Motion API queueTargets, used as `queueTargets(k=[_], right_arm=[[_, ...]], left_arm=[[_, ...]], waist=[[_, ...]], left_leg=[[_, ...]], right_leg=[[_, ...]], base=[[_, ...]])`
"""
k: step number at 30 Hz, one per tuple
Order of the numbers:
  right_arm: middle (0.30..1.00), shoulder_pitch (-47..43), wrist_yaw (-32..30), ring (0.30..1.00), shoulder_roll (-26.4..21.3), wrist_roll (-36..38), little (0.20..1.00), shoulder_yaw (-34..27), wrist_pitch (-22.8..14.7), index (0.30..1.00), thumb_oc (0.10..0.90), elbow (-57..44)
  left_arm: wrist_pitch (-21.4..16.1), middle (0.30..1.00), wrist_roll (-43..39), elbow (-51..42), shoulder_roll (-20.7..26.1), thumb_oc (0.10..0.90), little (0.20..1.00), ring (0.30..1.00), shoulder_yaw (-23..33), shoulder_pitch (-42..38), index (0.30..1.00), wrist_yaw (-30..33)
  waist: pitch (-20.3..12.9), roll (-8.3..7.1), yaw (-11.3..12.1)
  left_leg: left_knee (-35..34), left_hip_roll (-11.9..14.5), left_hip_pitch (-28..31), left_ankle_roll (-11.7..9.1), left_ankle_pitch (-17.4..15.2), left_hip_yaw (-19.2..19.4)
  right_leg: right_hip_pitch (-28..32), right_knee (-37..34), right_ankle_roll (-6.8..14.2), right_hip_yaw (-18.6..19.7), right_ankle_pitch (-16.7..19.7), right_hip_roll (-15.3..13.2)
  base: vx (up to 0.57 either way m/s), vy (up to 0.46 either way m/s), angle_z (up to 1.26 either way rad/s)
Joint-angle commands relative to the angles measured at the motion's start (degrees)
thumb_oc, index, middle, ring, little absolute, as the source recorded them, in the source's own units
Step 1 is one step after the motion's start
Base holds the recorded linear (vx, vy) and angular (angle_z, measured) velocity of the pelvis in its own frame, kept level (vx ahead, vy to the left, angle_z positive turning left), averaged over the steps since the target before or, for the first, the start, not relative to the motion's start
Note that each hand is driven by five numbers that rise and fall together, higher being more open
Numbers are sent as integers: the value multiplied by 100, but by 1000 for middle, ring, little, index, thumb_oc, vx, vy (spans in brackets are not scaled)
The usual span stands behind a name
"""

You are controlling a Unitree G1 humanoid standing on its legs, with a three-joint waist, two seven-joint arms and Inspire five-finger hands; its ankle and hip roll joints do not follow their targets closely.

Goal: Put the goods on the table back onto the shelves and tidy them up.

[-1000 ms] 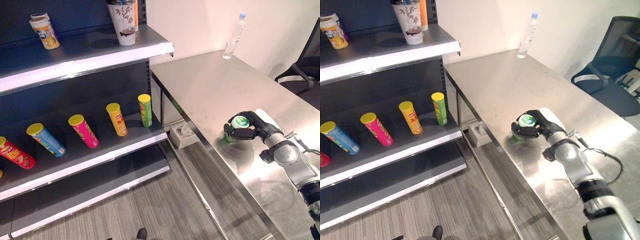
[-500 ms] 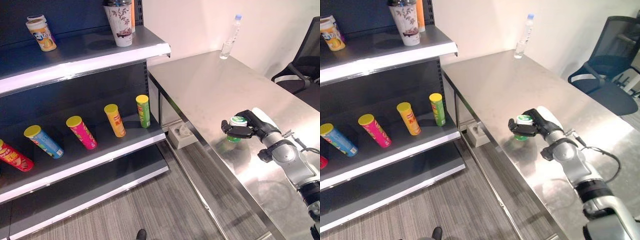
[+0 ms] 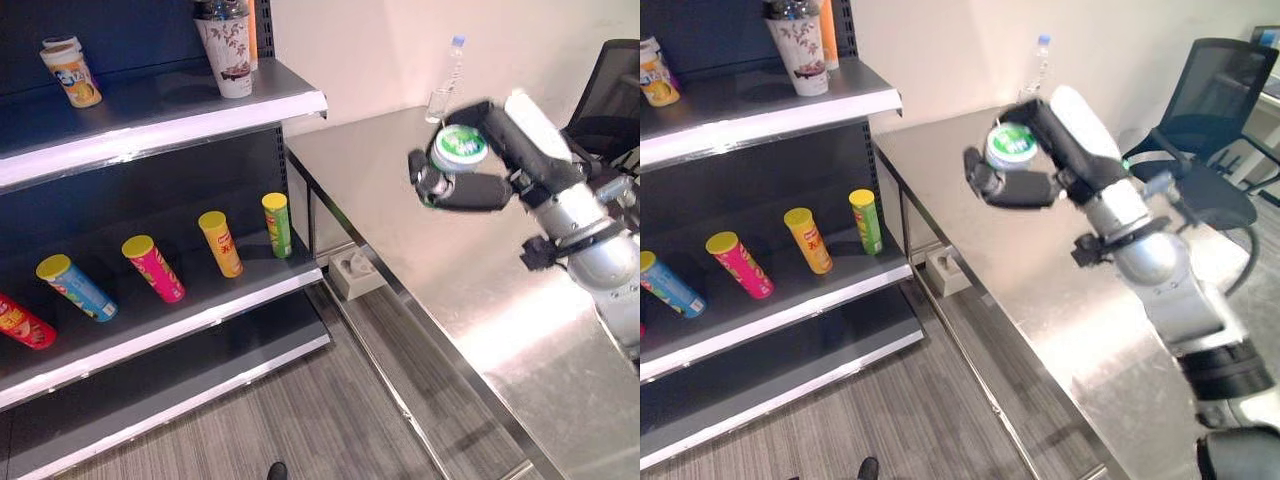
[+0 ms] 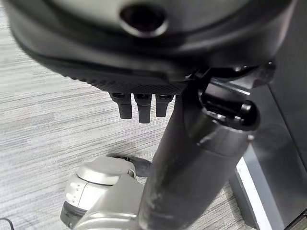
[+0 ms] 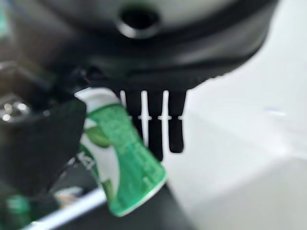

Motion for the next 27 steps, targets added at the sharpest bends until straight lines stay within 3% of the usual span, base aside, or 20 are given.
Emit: queueTargets(k=[1, 4, 6, 9, 14, 15, 16, 17, 19, 21, 23, 24, 25, 27], right_arm=[[300, -1172, -490, 300, 62, 457, 300, 236, -358, 300, 400, -8], [300, -1655, -496, 300, 76, 451, 300, 617, -332, 300, 400, 151], [300, -1914, -461, 300, 97, 440, 300, 788, -277, 300, 400, 345], [300, -2081, -469, 300, 120, 424, 300, 912, -228, 300, 400, 488], [300, -2532, -550, 300, 305, 258, 300, 1266, -100, 300, 400, 944], [300, -2534, -550, 300, 305, 258, 300, 1268, -100, 300, 400, 945], [300, -2684, -580, 300, 336, 196, 300, 1379, -53, 300, 400, 1164], [300, -2698, -581, 300, 338, 197, 300, 1392, -56, 300, 400, 1171], [300, -3156, -668, 300, 386, 146, 300, 1685, 1, 300, 400, 1434], [300, -3255, -702, 300, 385, 142, 300, 1745, 12, 300, 400, 1531], [300, -3547, -680, 300, 289, 168, 300, 1946, 57, 300, 400, 1714], [300, -3549, -680, 300, 289, 168, 300, 1949, 57, 300, 400, 1715], [300, -3912, -668, 300, 301, 299, 300, 2214, 57, 300, 400, 2026], [300, -3758, -813, 300, 292, 333, 300, 2186, -69, 300, 400, 2097]], left_arm=[[-127, 900, -73, -122, 461, 800, 900, 900, -311, -113, 900, 7], [-131, 900, -99, -74, 446, 800, 900, 900, -357, -106, 900, -40], [-93, 900, 9, 20, 456, 800, 900, 900, -426, -83, 900, -55], [-81, 900, 65, 56, 504, 800, 900, 900, -458, -122, 900, -32], [-81, 900, 120, 53, 615, 800, 900, 900, -488, -232, 900, 13], [-81, 900, 120, 53, 614, 800, 900, 900, -487, -232, 900, 13], [-87, 900, 172, 55, 657, 800, 900, 900, -517, -227, 900, 17], [-87, 900, 173, 54, 653, 800, 900, 900, -514, -228, 900, 17], [-100, 900, 203, 10, 769, 800, 900, 900, -601, -305, 900, 14], [-124, 900, 228, -2, 872, 800, 900, 900, -688, -384, 900, 14], [-148, 900, 197, -8, 946, 800, 900, 900, -754, -432, 900, -13], [-148, 900, 197, -8, 945, 800, 900, 900, -754, -432, 900, -13], [-181, 900, 92, -33, 998, 800, 900, 900, -880, -517, 900, -68], [-129, 900, 137, -21, 955, 800, 900, 900, -882, -506, 900, -26]], waist=[[-111, -487, 216], [-161, -556, 218], [-339, -435, 157], [-409, -418, 145], [-503, -491, 269], [-503, -491, 268], [-528, -537, 318], [-528, -535, 316], [-461, -536, 321], [-423, -527, 319], [-470, -546, 312], [-473, -546, 311], [-466, -586, 290], [-407, -574, 317]], left_leg=[[186, 629, -179, -31, -269, 1013], [513, 543, 10, 80, -666, 1191], [273, 489, 285, 104, -692, 1439], [255, 392, 299, 126, -748, 1448], [395, -34, 291, 326, -1050, 1376], [396, -34, 291, 327, -1050, 1375], [405, -193, 310, 403, -1141, 1349], [405, -198, 309, 406, -1142, 1351], [394, -438, 359, 542, -1208, 1242], [328, -466, 394, 573, -1213, 1154], [201, -460, 424, 580, -1158, 1056], [201, -460, 420, 580, -1157, 1057], [137, -510, 433, 571, -1122, 884], [198, -549, 414, 623, -1196, 779]], right_leg=[[-270, 587, 297, 30, -852, -241], [-240, 538, 313, -229, -712, -380], [-168, 458, 391, -365, -637, -391], [-81, 449, 435, -448, -557, -531], [77, 602, 614, -537, -394, -1134], [76, 603, 614, -537, -394, -1135], [64, 726, 673, -532, -293, -1349], [59, 732, 675, -530, -295, -1355], [-204, 1234, 687, -230, -24, -1702], [-304, 1301, 676, 274, -96, -1507], [-453, 1125, 668, 848, -315, -1102], [-456, 1125, 668, 848, -314, -1102], [-743, 813, 700, 1304, -356, -724], [-740, 553, 686, 1356, -363, -619]], base=[[-198, -63, 97], [-58, 63, 43], [58, 189, 31], [84, 174, 75], [83, 212, 41], [71, 207, 34], [50, 138, 24], [104, 282, 19], [65, 232, 20], [41, 63, 10], [84, 1, 23], [119, -17, 29], [58, -45, 23], [67, -75, 24]])
